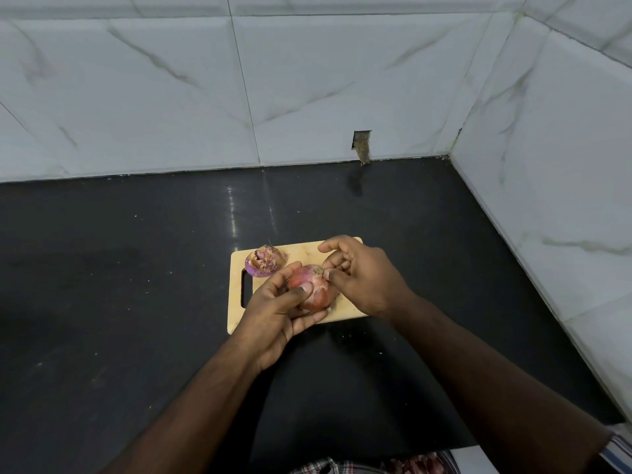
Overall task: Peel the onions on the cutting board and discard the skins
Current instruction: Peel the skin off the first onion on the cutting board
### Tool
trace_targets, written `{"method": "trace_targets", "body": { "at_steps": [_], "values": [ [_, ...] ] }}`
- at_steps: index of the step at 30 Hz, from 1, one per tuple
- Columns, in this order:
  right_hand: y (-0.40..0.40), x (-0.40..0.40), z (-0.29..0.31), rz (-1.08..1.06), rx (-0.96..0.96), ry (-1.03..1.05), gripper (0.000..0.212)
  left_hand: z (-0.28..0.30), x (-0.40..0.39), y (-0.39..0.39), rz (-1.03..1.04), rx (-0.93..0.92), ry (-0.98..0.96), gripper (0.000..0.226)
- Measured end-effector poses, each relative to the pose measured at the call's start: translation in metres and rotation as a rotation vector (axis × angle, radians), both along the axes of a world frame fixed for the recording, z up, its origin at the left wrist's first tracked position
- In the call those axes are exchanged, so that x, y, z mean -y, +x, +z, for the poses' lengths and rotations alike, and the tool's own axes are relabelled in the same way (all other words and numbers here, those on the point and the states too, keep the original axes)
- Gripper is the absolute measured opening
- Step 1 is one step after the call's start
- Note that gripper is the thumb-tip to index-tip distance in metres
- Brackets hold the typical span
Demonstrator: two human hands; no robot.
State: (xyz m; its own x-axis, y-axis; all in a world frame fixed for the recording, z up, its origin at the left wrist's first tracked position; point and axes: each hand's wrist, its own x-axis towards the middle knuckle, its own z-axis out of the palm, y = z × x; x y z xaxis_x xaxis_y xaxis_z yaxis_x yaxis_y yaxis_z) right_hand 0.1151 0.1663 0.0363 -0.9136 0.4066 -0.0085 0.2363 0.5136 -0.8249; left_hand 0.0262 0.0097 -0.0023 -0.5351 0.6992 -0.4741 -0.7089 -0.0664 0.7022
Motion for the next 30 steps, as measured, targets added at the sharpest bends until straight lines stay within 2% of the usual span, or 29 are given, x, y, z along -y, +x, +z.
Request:
{"method": "trace_targets", "body": {
  "at_steps": [9,15,22,25,30],
  "values": [
    [0.0,0.006,-0.002,0.032,-0.054,0.107,0.036,0.009,-0.005,0.002,-0.014,-0.063,-0.023,0.045],
    [-0.004,0.002,-0.006,-0.05,-0.056,0.026,0.031,0.011,-0.005,0.001,-0.027,-0.037,0.004,0.047],
    [-0.003,-0.019,-0.02,-0.191,0.021,-0.008,0.023,0.007,0.005,0.001,-0.059,0.051,0.076,0.055],
    [-0.002,-0.024,-0.028,-0.204,0.043,0.007,0.023,0.004,0.006,-0.001,-0.047,0.094,0.085,0.049],
    [-0.001,-0.026,-0.029,-0.073,0.179,0.065,0.026,0.002,0.006,-0.003,-0.059,0.089,0.073,0.053]
  ]
}}
